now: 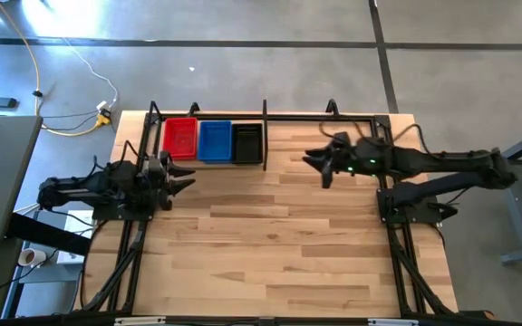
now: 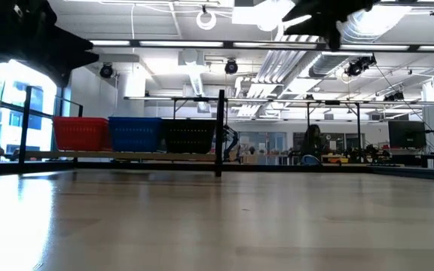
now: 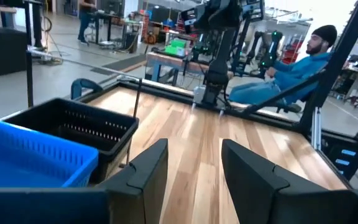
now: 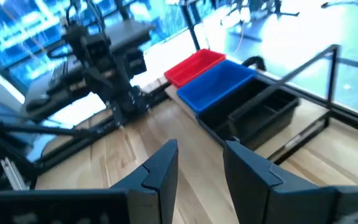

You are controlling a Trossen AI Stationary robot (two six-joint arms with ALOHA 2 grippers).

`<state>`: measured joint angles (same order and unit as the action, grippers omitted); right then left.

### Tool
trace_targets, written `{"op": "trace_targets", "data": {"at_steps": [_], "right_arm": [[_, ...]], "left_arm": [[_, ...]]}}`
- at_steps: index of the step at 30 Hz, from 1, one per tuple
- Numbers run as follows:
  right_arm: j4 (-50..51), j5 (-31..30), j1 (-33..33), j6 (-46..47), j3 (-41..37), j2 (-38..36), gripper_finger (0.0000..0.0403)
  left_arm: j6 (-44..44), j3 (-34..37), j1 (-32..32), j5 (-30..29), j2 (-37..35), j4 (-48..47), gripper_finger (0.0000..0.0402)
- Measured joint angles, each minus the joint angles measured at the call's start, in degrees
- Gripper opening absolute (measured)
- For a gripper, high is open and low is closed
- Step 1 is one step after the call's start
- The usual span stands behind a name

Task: Stack baskets on shelf by color
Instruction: Return to Home Position

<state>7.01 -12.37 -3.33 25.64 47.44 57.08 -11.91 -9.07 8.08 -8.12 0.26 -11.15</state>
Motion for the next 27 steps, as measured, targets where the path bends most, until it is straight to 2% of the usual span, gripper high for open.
{"op": "trace_targets", "data": {"at_steps": [7,11,16,22,27], "right_arm": [[-6.71,-2.29,0.0,-0.49,-12.73,-13.69,0.0114],[-7.49,-3.17,0.0,-1.46,-18.81,-21.73,0.0114],[-7.22,-4.47,0.0,-1.7,-26.06,-32.59,0.0114],[-7.12,-2.99,0.0,-3.1,-30.94,-44.36,0.0114],[-5.28,-1.79,0.0,-5.1,-33.16,-51.27,0.0114]], "left_arm": [[-2.59,4.15,0.0,0.04,0.06,5.02,0.0142],[-7.15,6.03,0.04,-0.22,0.16,5.55,0.0142],[-7.49,6.78,0.07,0.14,1.01,8.33,0.0142],[-8.6,6.76,0.07,-0.09,1.62,8.47,0.0142],[-4.11,6.76,0.07,-0.11,1.62,8.46,0.0142]]}}
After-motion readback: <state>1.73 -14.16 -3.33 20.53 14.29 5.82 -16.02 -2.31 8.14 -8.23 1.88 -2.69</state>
